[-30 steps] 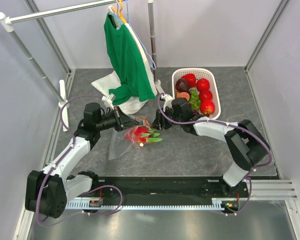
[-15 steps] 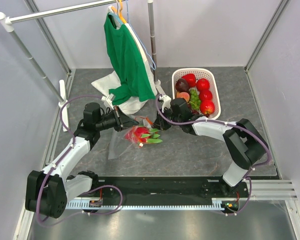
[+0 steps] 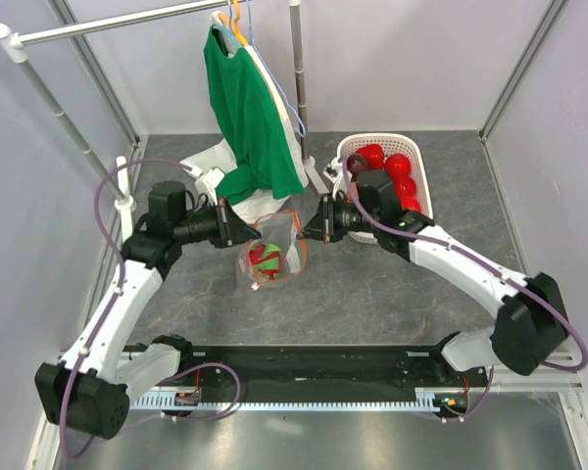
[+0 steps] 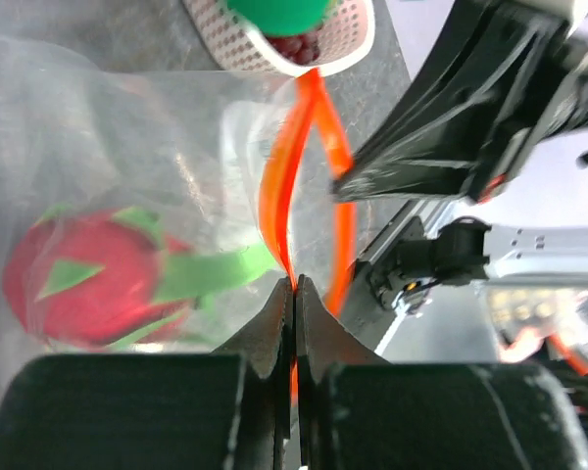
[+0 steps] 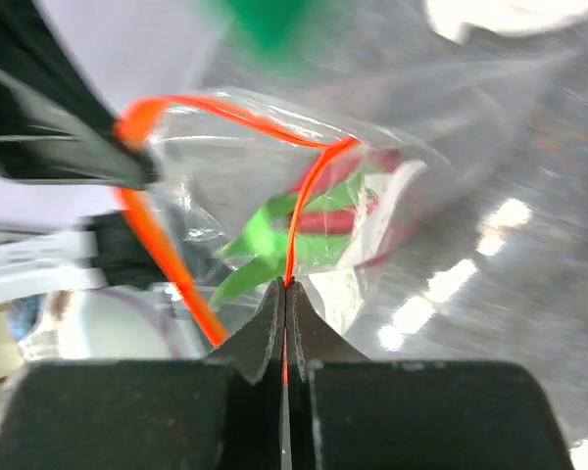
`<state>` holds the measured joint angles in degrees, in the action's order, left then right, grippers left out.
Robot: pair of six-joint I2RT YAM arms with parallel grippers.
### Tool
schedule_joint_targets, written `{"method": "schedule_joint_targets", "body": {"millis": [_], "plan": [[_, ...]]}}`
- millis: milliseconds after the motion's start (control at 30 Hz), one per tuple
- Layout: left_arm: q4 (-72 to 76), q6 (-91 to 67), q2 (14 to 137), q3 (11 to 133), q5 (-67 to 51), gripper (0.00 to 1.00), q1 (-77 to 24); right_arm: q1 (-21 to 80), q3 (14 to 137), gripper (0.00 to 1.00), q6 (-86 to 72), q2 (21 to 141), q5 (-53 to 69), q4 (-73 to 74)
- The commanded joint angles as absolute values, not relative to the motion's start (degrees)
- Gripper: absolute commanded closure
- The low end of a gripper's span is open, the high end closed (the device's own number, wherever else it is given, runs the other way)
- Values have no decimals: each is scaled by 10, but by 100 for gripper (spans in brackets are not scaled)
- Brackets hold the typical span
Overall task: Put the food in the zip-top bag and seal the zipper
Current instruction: Adjust the zipper food storage bag at the center of the board, then fake bread.
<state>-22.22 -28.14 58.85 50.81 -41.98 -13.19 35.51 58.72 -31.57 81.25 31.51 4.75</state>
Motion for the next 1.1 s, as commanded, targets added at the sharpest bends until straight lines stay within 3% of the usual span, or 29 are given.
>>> {"method": "schedule_joint_targets", "body": {"millis": [0,167,300,700,767,867,900,933,1000,1067], "plan": [[-363,-152,540,628,-436,98,-127,355,659,100,-394,769,369,95],[-460,-130,535,732,-456,98,-127,355,671,100,-418,762,365,115],[-479,-135,556,706,-412,98,-128,354,662,100,-399,782,341,118],[-298,-248,606,593,-373,98,-134,309,730,100,-219,871,250,181],[-264,-278,601,584,-358,98,-137,303,745,96,-200,882,243,191],[-242,-308,606,570,-349,98,-139,289,791,67,-157,896,253,231],[-237,-322,607,564,-348,98,-140,281,811,40,-133,897,253,246],[-235,-327,609,562,-348,98,-141,275,817,30,-118,895,252,260],[-228,-337,609,555,-346,98,-144,248,822,16,-94,880,253,299],[-219,-339,606,550,-345,98,-149,223,819,10,-61,868,250,341]]}}
